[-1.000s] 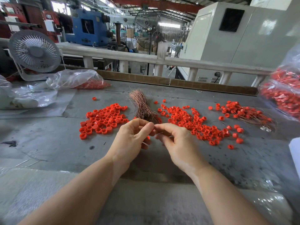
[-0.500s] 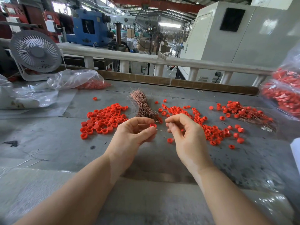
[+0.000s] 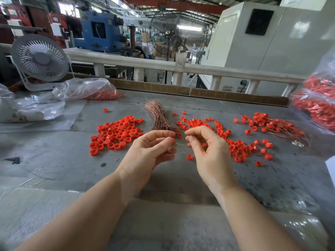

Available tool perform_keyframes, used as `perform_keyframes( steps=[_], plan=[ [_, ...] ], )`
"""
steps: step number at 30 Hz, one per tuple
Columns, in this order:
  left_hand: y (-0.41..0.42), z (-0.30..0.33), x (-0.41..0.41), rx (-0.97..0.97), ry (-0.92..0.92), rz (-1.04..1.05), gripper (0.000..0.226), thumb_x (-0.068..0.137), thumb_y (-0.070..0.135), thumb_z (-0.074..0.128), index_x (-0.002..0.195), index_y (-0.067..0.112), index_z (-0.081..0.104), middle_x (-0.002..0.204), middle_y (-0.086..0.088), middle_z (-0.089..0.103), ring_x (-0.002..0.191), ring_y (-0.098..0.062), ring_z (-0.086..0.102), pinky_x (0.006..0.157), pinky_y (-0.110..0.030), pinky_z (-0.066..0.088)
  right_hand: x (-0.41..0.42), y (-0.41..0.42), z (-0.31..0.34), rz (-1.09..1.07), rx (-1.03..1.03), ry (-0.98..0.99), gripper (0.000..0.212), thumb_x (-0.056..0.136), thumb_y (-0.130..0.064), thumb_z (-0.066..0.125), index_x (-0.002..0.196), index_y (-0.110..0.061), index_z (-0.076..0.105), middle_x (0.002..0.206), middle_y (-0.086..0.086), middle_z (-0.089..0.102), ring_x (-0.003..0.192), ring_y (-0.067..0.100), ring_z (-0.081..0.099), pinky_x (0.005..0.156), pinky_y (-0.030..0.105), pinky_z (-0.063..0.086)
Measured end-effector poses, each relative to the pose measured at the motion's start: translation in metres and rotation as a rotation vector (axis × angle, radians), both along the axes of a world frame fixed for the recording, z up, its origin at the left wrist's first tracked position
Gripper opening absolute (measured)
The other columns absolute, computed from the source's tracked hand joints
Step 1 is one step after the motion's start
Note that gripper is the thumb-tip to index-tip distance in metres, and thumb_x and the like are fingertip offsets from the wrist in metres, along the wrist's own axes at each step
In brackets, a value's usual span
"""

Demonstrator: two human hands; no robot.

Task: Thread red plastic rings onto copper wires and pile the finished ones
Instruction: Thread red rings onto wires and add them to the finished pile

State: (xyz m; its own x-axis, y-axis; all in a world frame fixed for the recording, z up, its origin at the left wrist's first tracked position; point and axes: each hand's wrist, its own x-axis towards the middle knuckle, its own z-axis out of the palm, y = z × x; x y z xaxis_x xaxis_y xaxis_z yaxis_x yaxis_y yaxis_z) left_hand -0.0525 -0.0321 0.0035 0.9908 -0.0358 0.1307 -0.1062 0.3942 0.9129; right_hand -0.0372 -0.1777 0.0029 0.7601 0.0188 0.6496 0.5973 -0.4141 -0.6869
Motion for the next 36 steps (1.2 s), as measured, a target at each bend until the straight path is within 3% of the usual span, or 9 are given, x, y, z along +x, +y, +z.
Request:
perform_keyframes(
  steps=[5,12,17,20,22,26,36],
  plan=[
    [0.0003,0.0008,-0.0003,0.029,0.004,0.017,0.012,0.078,0.008,0.061,0.086,0.013,0.070,0.073,-0.002,0.066,0.061,-0.011,0.062,0.059,-0.023,0.056,-0.0003,-0.0007,-0.0001,0.004,-0.010,0.000,0.015,0.090,-0.006,0.057,0.089,-0.017,0.066,0.079,-0.018,0.062,0.077,0.008,0.062,0.066,0.043,0.055],
    [-0.0015,0.0013,-0.0018,0.147,-0.051,0.090,0.018,0.084,0.006,0.062,0.075,0.021,0.067,0.069,0.000,0.058,0.058,-0.011,0.058,0.052,-0.023,0.050,-0.0018,-0.0008,0.0010,-0.001,-0.078,-0.014,0.014,0.090,-0.008,0.058,0.088,-0.019,0.066,0.077,-0.019,0.060,0.076,0.004,0.059,0.067,0.029,0.053],
    [-0.0018,0.0006,-0.0026,0.309,-0.124,0.201,0.019,0.085,0.004,0.061,0.074,0.019,0.064,0.066,0.006,0.055,0.056,-0.012,0.057,0.048,-0.023,0.048,-0.0017,0.0001,-0.0011,0.029,-0.064,0.033,0.012,0.089,-0.007,0.059,0.089,-0.015,0.067,0.076,-0.014,0.061,0.071,0.011,0.059,0.067,0.039,0.054],
    [-0.0029,0.0009,-0.0035,0.437,-0.174,0.252,0.013,0.085,0.003,0.061,0.078,0.014,0.063,0.068,0.005,0.057,0.055,-0.007,0.057,0.047,-0.025,0.048,-0.0046,0.0014,-0.0006,0.028,-0.124,-0.025,0.010,0.086,-0.011,0.062,0.090,-0.018,0.068,0.075,-0.018,0.059,0.068,0.005,0.056,0.065,0.022,0.050],
    [-0.0037,0.0012,-0.0041,0.512,-0.204,0.258,0.012,0.085,0.003,0.060,0.079,0.013,0.063,0.066,0.005,0.057,0.056,-0.005,0.056,0.048,-0.027,0.049,-0.0066,0.0026,0.0003,0.044,-0.177,-0.076,0.008,0.084,-0.014,0.063,0.089,-0.017,0.068,0.079,-0.014,0.062,0.071,0.003,0.055,0.065,0.018,0.047],
    [-0.0051,0.0007,-0.0047,0.603,-0.232,0.269,0.011,0.084,0.005,0.061,0.079,0.014,0.063,0.062,0.001,0.057,0.060,-0.013,0.056,0.048,-0.030,0.050,-0.0065,0.0025,0.0000,0.052,-0.219,-0.108,0.004,0.084,-0.008,0.064,0.084,-0.011,0.067,0.078,-0.005,0.063,0.070,0.008,0.055,0.065,0.030,0.047],
    [-0.0072,0.0012,-0.0041,0.617,-0.198,0.267,0.012,0.083,0.005,0.061,0.075,0.014,0.063,0.059,0.003,0.057,0.057,-0.011,0.054,0.045,-0.028,0.048,-0.0075,0.0029,0.0023,0.010,-0.224,-0.066,0.007,0.084,-0.003,0.063,0.080,-0.009,0.063,0.076,-0.002,0.060,0.069,0.016,0.054,0.064,0.040,0.047]
  ],
)
